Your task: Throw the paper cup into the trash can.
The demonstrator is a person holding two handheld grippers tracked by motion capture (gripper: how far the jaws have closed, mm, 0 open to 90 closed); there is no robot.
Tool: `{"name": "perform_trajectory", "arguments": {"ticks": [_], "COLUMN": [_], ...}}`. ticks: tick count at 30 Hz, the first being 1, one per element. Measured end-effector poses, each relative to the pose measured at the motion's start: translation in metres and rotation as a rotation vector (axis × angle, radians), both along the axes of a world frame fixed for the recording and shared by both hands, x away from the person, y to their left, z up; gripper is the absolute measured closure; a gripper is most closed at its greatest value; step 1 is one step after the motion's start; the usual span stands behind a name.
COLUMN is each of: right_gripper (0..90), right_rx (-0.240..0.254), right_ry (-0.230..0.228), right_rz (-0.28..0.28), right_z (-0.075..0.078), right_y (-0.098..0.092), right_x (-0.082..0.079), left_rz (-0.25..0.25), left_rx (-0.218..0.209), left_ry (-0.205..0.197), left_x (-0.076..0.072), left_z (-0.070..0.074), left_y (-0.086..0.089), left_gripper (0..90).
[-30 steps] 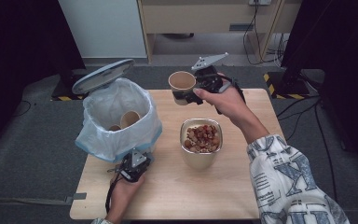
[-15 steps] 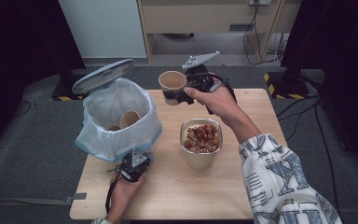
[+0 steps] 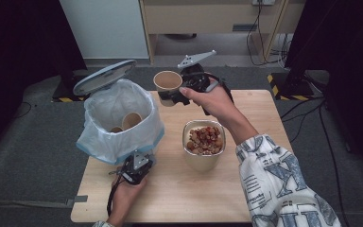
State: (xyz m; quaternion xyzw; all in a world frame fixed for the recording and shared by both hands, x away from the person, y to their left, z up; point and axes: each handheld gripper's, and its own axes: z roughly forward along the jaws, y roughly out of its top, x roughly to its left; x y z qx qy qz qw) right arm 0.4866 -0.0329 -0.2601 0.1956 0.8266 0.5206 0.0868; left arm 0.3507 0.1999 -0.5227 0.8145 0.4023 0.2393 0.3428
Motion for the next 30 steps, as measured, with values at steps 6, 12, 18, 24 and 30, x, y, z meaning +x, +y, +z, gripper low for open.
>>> {"name": "perform_trajectory", "arguments": {"ticks": [6, 12, 18, 24, 30], "right_gripper": [29.8, 29.8, 29.8, 29.8, 29.8], "right_rx": [0.005, 0.009, 0.020, 0.018, 0.023], "right_ry": [0.001, 0.006, 0.018, 0.023, 0.037], "right_rz": [0.006, 0.015, 0.026, 0.042, 0.057], "right_z": [0.002, 0.004, 0.006, 0.006, 0.003], "right_y": [0.007, 0.016, 0.028, 0.042, 0.059], "right_x": [-0.001, -0.002, -0.004, -0.006, -0.007], "left_rz": [0.000, 0.000, 0.000, 0.000, 0.001], "left_rx": [0.000, 0.001, 0.000, 0.001, 0.005], "left_ry": [0.000, -0.001, 0.000, 0.000, 0.002], "left_x": [0.000, 0.000, 0.000, 0.000, 0.000], "left_z": [0.000, 0.000, 0.000, 0.000, 0.000], "left_y": [0.000, 0.000, 0.000, 0.000, 0.000], "left_gripper": [88.0, 88.0, 88.0, 88.0, 88.0]}}
